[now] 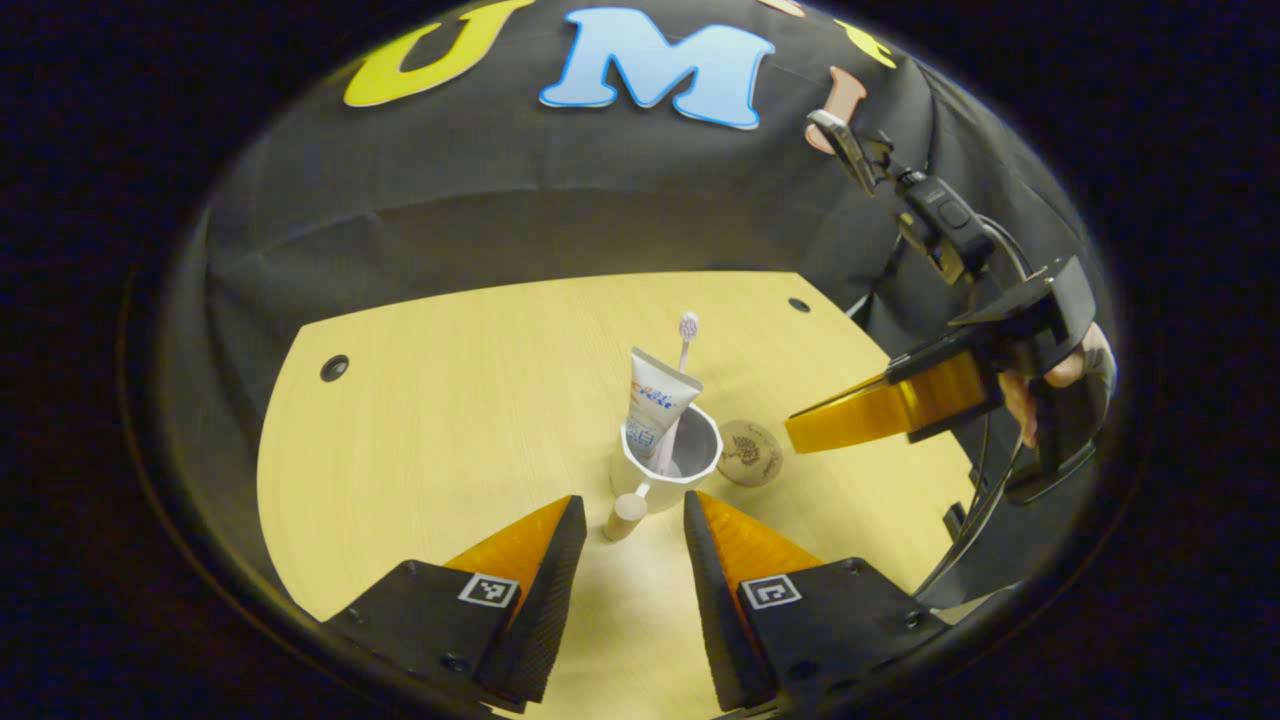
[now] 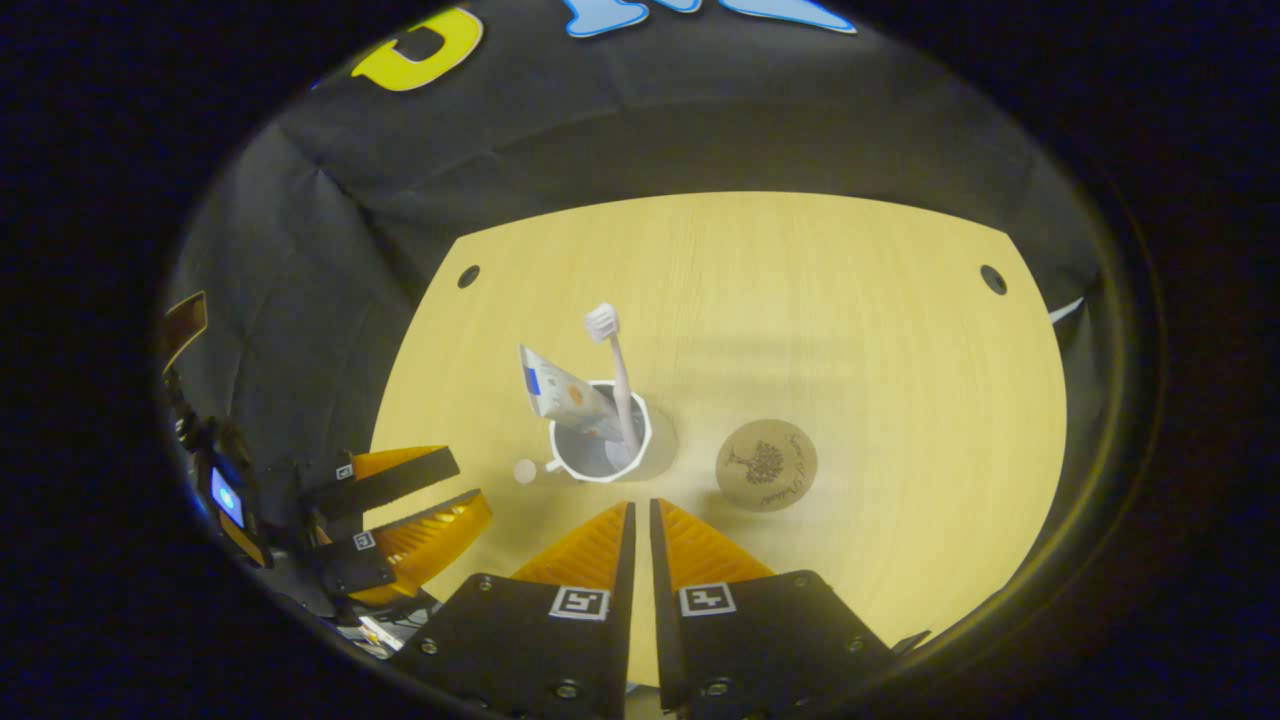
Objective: Put the toothbrush and toothpaste on the desktop into the cup, then pick up the cup and place it on the coaster on the desktop.
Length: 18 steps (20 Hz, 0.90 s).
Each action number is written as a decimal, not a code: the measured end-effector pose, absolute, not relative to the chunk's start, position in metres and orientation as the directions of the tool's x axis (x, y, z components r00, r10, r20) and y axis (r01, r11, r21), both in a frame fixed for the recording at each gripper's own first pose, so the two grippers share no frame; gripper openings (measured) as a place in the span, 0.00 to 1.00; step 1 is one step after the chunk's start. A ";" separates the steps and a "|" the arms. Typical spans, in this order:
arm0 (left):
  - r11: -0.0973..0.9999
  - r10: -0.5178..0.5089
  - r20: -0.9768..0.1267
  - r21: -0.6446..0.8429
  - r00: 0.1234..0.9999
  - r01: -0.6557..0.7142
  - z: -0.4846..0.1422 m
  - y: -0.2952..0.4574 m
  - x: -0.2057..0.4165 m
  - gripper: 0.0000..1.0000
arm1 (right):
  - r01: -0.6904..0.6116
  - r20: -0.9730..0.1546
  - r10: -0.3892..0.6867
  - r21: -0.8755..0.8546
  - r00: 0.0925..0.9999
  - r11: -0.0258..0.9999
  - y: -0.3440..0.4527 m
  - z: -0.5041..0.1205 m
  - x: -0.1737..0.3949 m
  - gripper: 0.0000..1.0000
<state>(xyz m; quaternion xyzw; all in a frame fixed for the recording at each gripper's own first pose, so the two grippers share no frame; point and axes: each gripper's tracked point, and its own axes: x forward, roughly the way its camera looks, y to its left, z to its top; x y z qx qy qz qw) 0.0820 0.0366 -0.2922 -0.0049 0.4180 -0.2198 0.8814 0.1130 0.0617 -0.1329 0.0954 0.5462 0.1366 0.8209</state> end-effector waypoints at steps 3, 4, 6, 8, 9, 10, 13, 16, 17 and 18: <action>0.889 -0.393 -0.769 -0.178 0.504 0.422 -0.308 0.029 0.090 0.67 | -0.057 -0.859 0.337 0.342 0.385 0.938 0.046 -0.130 0.103 0.11; 0.884 -0.390 -0.785 -0.173 0.482 0.434 -0.314 0.029 0.091 0.66 | -0.037 -0.858 0.333 0.347 0.390 0.937 0.040 -0.131 0.100 0.14; 0.873 -0.391 -0.809 -0.175 0.440 0.455 -0.326 0.028 0.093 0.66 | 0.002 -0.855 0.325 0.356 0.404 0.935 0.029 -0.132 0.097 0.11; 0.866 -0.376 -0.839 -0.167 0.394 0.472 -0.338 0.028 0.094 0.66 | 0.044 -0.853 0.318 0.368 0.414 0.929 0.019 -0.134 0.093 0.11; 0.861 -0.371 -0.850 -0.163 0.374 0.481 -0.343 0.027 0.097 0.66 | 0.061 -0.854 0.310 0.366 0.417 0.929 0.013 -0.136 0.091 0.11; 0.858 -0.361 -0.861 -0.156 0.359 0.489 -0.349 0.026 0.100 0.66 | 0.078 -0.858 0.298 0.361 0.419 0.929 0.005 -0.138 0.088 0.11; 0.846 -0.328 -0.889 -0.125 0.320 0.519 -0.360 0.031 0.106 0.59 | 0.135 -0.862 0.281 0.366 0.422 0.921 -0.010 -0.145 0.081 0.11; 0.827 -0.300 -0.917 -0.111 0.264 0.552 -0.372 0.029 0.106 0.59 | 0.190 -0.864 0.268 0.376 0.427 0.907 -0.026 -0.150 0.075 0.11; 0.820 -0.293 -0.925 -0.112 0.243 0.562 -0.376 0.027 0.104 0.60 | 0.205 -0.864 0.265 0.379 0.428 0.902 -0.030 -0.151 0.073 0.11; 0.816 -0.284 -0.933 -0.113 0.223 0.566 -0.381 0.027 0.103 0.60 | 0.223 -0.864 0.262 0.383 0.430 0.897 -0.033 -0.155 0.070 0.11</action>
